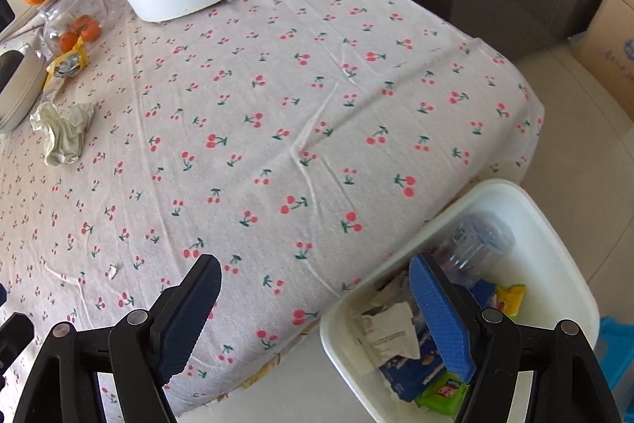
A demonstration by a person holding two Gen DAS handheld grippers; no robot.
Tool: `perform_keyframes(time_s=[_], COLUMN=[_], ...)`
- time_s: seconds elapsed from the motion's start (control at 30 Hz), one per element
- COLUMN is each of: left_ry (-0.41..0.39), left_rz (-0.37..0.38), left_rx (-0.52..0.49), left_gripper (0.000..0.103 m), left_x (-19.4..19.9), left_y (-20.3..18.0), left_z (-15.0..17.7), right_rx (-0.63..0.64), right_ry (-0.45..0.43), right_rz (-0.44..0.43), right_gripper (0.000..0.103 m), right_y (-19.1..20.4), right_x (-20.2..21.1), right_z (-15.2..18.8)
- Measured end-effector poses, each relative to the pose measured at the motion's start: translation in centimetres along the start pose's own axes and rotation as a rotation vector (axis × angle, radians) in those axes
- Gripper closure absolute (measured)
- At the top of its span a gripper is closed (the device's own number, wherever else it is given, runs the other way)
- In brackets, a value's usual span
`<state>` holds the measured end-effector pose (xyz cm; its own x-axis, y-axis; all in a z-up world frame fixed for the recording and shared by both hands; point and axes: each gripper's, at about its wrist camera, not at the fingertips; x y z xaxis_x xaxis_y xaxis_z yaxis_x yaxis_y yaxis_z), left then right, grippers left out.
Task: Collect trash
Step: 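Move both grippers back over the table toward the crumpled paper and yellow wrapper, then grasp the crumpled paper wad with the right gripper while the left grasps the yellow wrapper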
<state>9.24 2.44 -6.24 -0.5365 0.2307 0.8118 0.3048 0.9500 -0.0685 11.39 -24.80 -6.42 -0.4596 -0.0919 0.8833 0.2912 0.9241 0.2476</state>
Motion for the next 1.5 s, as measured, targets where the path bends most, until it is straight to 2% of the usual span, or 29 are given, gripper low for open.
perform_keyframes(time_s=[0.23,0.37,0.47,0.6,0.83,0.97,1.07,1.17,1.2,1.27,1.37,1.5], left_ry=[-0.023,-0.045,-0.041,-0.041,-0.065,-0.078,-0.089,-0.087,-0.086,-0.097,-0.124,-0.157], left_rz=[-0.098,-0.166,-0.238,-0.296,-0.308,-0.308,-0.283,-0.267,-0.266,-0.258,-0.218,-0.196], left_rx=[0.104,0.116,0.133,0.175,0.263,0.297,0.312,0.302,0.298,0.299,0.318,0.327], left_gripper=[0.002,0.0,0.0,0.0,0.0,0.0,0.0,0.0,0.0,0.0,0.0,0.0], left_x=[1.1,1.9,2.2,2.4,3.5,3.8,3.8,3.7,3.7,3.9,4.4,5.3], left_y=[6.0,9.3,11.7,14.7,17.8,18.4,18.4,17.9,17.7,17.5,17.6,17.5], left_z=[0.9,0.9,1.2,1.8,2.4,2.4,2.4,2.3,2.3,2.2,2.4,2.4], right_rx=[0.061,0.143,0.208,0.265,0.331,0.329,0.346,0.348,0.341,0.319,0.313,0.277], right_ry=[-0.045,-0.076,-0.078,-0.073,-0.093,-0.087,-0.078,-0.074,-0.054,-0.035,-0.034,-0.024], right_rz=[-0.065,-0.129,-0.177,-0.229,-0.251,-0.303,-0.299,-0.284,-0.291,-0.315,-0.308,-0.332], right_gripper=[0.018,0.017,0.017,0.016,0.017,0.017,0.026,0.049,0.066,0.067,0.068,0.068], right_y=[5.5,10.7,14.7,19.4,25.2,26.5,27.1,26.9,26.7,25.9,24.4,21.1], right_x=[-1.8,-2.7,-3.7,-5.8,-9.4,-10.3,-11.1,-11.5,-11.6,-11.1,-9.8,-7.5], right_z=[0.6,0.7,0.6,0.1,-0.9,-1.2,-1.2,-1.5,-1.7,-2.2,-2.4,-2.6])
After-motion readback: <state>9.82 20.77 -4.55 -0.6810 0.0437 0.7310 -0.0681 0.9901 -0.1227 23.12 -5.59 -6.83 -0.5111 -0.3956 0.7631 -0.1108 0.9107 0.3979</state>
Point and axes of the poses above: each gripper's, at about its wrist camera, not at the fingertips, and x roughly against the way its jaws point, y to its left, z to its underside, and after that the axes turned 13 degrees about -x, right-handed
